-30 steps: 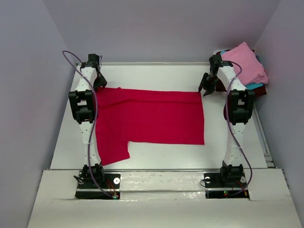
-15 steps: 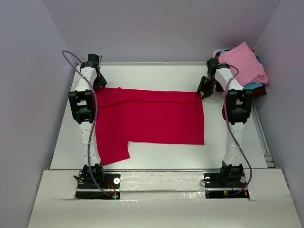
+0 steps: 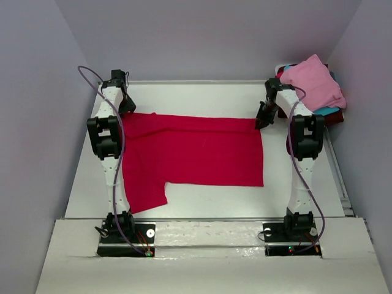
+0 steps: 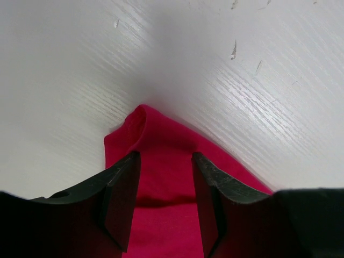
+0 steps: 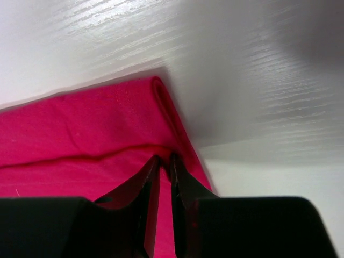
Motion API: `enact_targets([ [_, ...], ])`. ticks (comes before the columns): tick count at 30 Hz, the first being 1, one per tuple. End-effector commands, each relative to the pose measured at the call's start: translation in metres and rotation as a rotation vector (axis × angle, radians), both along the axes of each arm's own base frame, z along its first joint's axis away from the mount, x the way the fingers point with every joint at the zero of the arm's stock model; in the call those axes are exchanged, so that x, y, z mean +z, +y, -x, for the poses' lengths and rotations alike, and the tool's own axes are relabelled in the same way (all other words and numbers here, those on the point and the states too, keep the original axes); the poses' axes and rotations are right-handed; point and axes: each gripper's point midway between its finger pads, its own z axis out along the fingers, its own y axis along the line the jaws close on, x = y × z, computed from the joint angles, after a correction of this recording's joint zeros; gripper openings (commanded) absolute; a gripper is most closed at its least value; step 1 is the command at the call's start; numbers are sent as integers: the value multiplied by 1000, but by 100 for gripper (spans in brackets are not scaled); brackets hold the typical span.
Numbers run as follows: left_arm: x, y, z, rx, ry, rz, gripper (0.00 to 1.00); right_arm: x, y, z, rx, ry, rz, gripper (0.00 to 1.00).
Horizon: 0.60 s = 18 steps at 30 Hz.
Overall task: Fold and stack the t-shirts
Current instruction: Fold the tshirt
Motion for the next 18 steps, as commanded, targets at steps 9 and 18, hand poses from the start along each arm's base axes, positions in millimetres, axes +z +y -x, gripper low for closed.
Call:
enact_targets([
  [9, 41, 5, -6, 2, -73, -16, 55, 42, 2, 10, 29, -75, 13, 17],
  [18, 44, 5, -6, 0, -79, -16, 55, 51, -2, 24, 40, -74, 31, 17],
])
